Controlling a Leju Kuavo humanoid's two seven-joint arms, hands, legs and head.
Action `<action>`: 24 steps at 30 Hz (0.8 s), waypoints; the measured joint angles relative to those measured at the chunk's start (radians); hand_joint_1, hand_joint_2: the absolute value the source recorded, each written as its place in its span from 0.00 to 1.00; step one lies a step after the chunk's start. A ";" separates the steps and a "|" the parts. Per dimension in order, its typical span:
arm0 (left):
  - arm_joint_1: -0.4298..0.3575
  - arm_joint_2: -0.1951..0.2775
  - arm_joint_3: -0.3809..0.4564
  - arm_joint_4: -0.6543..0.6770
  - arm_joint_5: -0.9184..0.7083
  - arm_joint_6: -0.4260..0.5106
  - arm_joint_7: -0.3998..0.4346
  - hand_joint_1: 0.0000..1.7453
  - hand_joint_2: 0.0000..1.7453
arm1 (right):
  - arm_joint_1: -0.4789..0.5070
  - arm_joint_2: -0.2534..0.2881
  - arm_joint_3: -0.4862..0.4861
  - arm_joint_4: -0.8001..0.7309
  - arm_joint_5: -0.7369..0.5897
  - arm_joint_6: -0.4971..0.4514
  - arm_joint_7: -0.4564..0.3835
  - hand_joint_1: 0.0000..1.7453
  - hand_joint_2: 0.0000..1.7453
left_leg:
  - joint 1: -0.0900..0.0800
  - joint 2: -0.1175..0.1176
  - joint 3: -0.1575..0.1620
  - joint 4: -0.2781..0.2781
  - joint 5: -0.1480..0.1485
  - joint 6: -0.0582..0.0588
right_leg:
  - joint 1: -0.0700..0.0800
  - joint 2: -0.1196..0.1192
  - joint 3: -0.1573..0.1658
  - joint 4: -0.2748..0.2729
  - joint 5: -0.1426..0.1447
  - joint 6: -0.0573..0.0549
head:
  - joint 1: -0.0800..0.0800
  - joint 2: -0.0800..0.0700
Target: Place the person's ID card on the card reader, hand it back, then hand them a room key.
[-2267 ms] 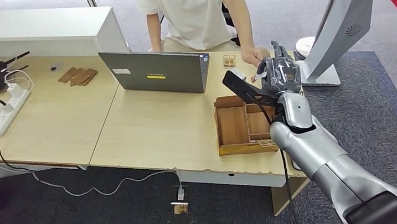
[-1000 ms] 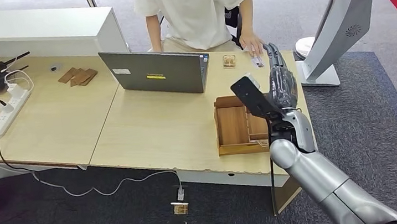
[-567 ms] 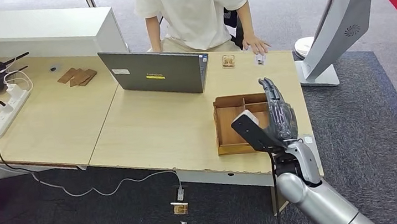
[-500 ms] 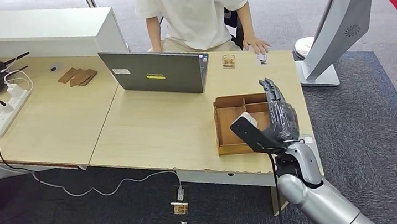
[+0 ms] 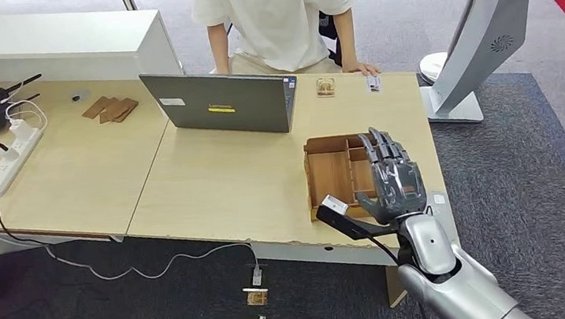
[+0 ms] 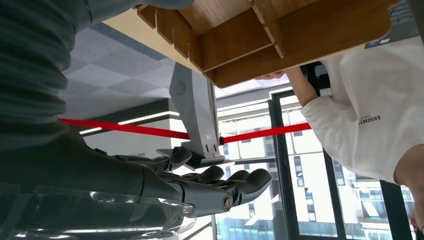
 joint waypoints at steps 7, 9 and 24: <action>0.000 0.000 0.001 0.000 -0.001 -0.003 0.003 0.00 1.00 | 0.004 0.000 0.010 0.037 -0.025 -0.003 -0.009 0.00 1.00 | 0.000 0.000 0.000 0.000 0.000 0.000 | 0.000 0.000 0.000 0.000 0.000 0.000 | 0.000 0.000; 0.000 0.000 0.001 0.000 -0.002 -0.004 0.003 0.00 1.00 | 0.006 0.000 0.012 0.042 -0.031 -0.002 -0.009 0.00 1.00 | 0.000 0.000 0.000 0.000 0.000 0.000 | 0.000 0.000 0.000 0.000 0.000 0.000 | 0.000 0.000; -0.002 0.000 0.001 0.000 -0.017 -0.015 0.012 0.00 1.00 | 0.031 0.005 0.019 0.049 -0.050 0.009 -0.009 0.00 1.00 | 0.000 0.000 0.000 0.000 0.000 0.000 | 0.000 0.000 0.000 0.000 0.000 0.000 | 0.000 0.000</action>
